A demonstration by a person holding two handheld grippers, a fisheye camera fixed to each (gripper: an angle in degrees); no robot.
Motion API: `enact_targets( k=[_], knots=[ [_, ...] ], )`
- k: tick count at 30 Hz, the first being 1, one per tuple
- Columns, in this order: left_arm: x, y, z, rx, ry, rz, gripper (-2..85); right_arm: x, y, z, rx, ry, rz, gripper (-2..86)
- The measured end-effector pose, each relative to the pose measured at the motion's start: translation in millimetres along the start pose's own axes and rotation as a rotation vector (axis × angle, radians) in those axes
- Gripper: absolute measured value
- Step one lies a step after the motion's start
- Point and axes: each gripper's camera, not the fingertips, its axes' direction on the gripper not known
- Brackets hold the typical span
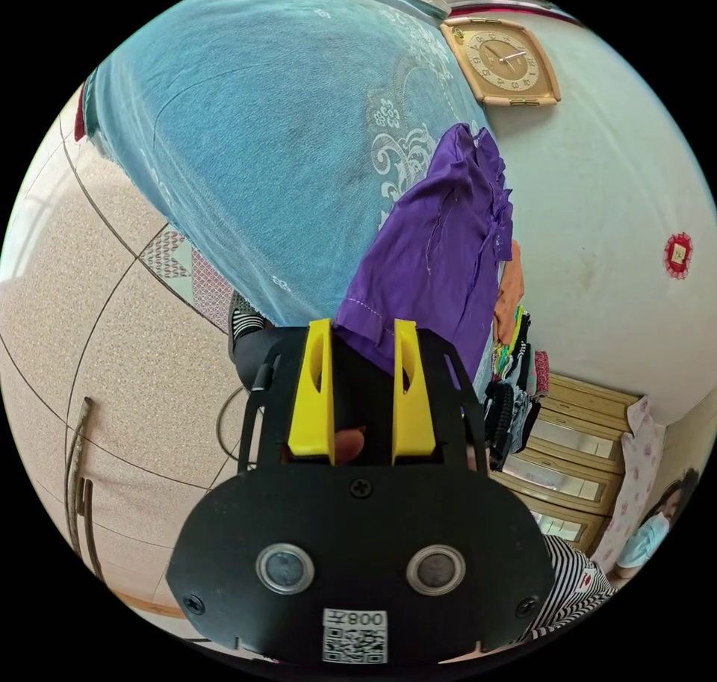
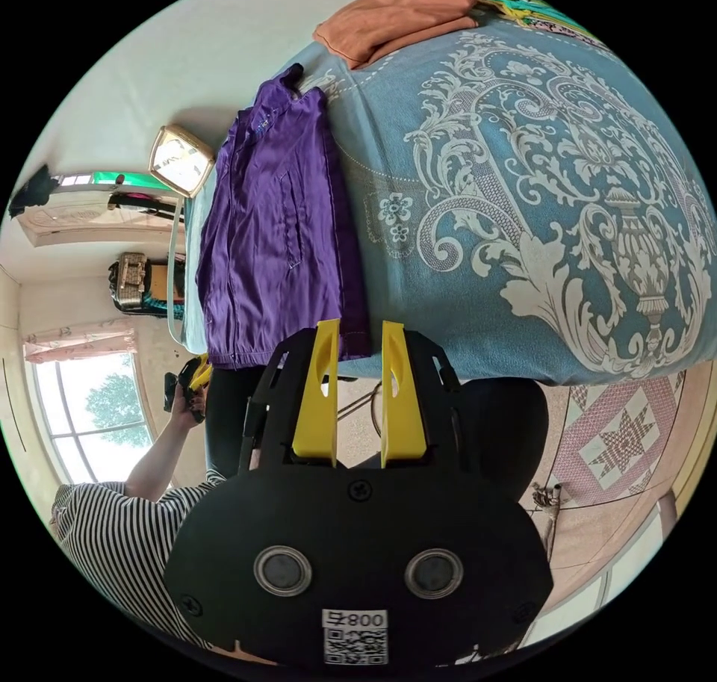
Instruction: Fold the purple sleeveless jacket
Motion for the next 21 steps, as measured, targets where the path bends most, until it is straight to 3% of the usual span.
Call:
enact_targets(
  k=[8,15,21],
  knots=[
    [-4,18,-49,0.039,0.0,-0.023,11.0,-45,5,-5,-0.025,0.133,-0.037,9.8],
    [-13,44,-98,0.12,0.032,-0.057,12.3,-58,14,-14,-0.022,0.12,-0.026,9.5],
    [-26,55,-110,0.123,0.209,-0.14,12.1,-71,21,-20,-0.015,0.145,-0.013,8.6]
  ],
)
